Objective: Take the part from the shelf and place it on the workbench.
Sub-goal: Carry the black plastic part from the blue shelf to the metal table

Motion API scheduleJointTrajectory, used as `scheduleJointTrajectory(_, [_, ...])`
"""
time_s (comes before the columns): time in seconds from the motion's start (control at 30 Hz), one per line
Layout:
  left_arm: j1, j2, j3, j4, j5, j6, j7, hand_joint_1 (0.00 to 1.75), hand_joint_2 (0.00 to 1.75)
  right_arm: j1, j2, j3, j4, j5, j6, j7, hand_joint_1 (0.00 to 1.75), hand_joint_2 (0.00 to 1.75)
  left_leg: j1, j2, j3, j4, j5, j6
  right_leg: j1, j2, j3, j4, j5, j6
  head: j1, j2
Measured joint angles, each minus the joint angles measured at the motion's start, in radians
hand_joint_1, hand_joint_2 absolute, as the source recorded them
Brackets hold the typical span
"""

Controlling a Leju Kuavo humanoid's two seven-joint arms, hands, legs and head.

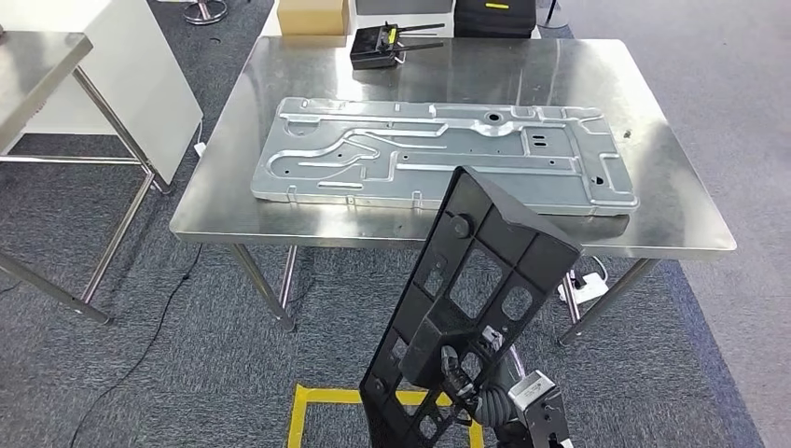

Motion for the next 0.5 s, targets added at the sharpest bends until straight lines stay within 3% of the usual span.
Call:
scheduleJointTrajectory(0.03, [0.0, 0.0, 0.0, 0.0, 0.0, 0.0, 0.0, 0.0, 1.75, 0.0, 0.0, 0.0, 0.0, 0.0, 0.0, 0.0, 1.75, 1.75, 0.0, 0.0, 0.024, -0.066, 0.04, 0.004, 0.001, 0.001, 0.008, 0.001, -0.008, 0.003, 0.0, 0.0])
scheduleJointTrajectory(0.1, [-0.001, 0.0, 0.001, 0.0, -0.001, 0.0, -0.002, 0.0, 1.75, 0.0, 0.0, 0.0, 0.0, 0.0, 0.0, 0.0, 1.75, 1.75, -0.004, -0.001, 0.069, -0.167, 0.077, 0.012, 0.004, 0.002, 0.018, 0.004, -0.022, 0.012, 0.0, 0.0])
scheduleJointTrajectory(0.27, [-0.002, -0.001, 0.004, 0.0, -0.006, 0.002, -0.008, 0.0, 1.75, 0.001, 0.0, 0.0, 0.0, 0.001, 0.0, 0.0, 1.75, 1.75, -0.004, -0.003, 0.101, -0.207, 0.066, 0.036, 0.004, 0.001, 0.017, 0.04, -0.039, 0.038, 0.0, 0.0])
scheduleJointTrajectory(0.33, [-0.002, -0.001, 0.007, 0.0, -0.009, 0.002, -0.008, 0.0, 1.75, 0.001, 0.0, 0.0, -0.002, 0.001, 0.0, 0.0, 1.75, 1.75, -0.002, -0.002, 0.115, -0.213, 0.062, 0.044, -0.001, -0.001, -0.037, 0.136, -0.079, 0.049, 0.001, 0.0])
scheduleJointTrajectory(0.4, [-0.002, -0.001, 0.011, 0.0, -0.011, 0.002, -0.009, 0.0, 1.75, 0.003, -0.001, 0.0, -0.003, 0.001, -0.001, 0.0, 1.75, 1.75, -0.001, -0.002, 0.123, -0.213, 0.054, 0.046, -0.008, -0.002, -0.121, 0.254, -0.118, 0.059, 0.001, 0.0])
scheduleJointTrajectory(0.43, [-0.002, -0.001, 0.012, 0.0, -0.011, 0.002, -0.009, 0.0, 1.75, 0.005, -0.002, 0.0, -0.003, 0.001, -0.001, 0.0, 1.75, 1.75, -0.001, -0.003, 0.129, -0.213, 0.048, 0.044, -0.011, -0.002, -0.149, 0.282, -0.118, 0.062, 0.001, 0.0])
scheduleJointTrajectory(0.47, [-0.002, -0.001, 0.013, 0.0, -0.011, 0.002, -0.009, 0.0, 1.75, 0.006, -0.002, 0.0, -0.003, 0.001, -0.001, 0.0, 1.75, 1.75, 0.0, -0.003, 0.138, -0.213, 0.041, 0.042, -0.014, -0.002, -0.16, 0.274, -0.097, 0.064, 0.001, 0.0])
scheduleJointTrajectory(0.5, [-0.001, -0.001, 0.014, 0.0, -0.011, 0.002, -0.009, 0.0, 1.75, 0.007, -0.003, 0.0, -0.003, 0.001, -0.001, 0.0, 1.75, 1.75, 0.002, -0.004, 0.149, -0.213, 0.033, 0.038, -0.016, -0.003, -0.152, 0.231, -0.057, 0.065, 0.001, 0.0])
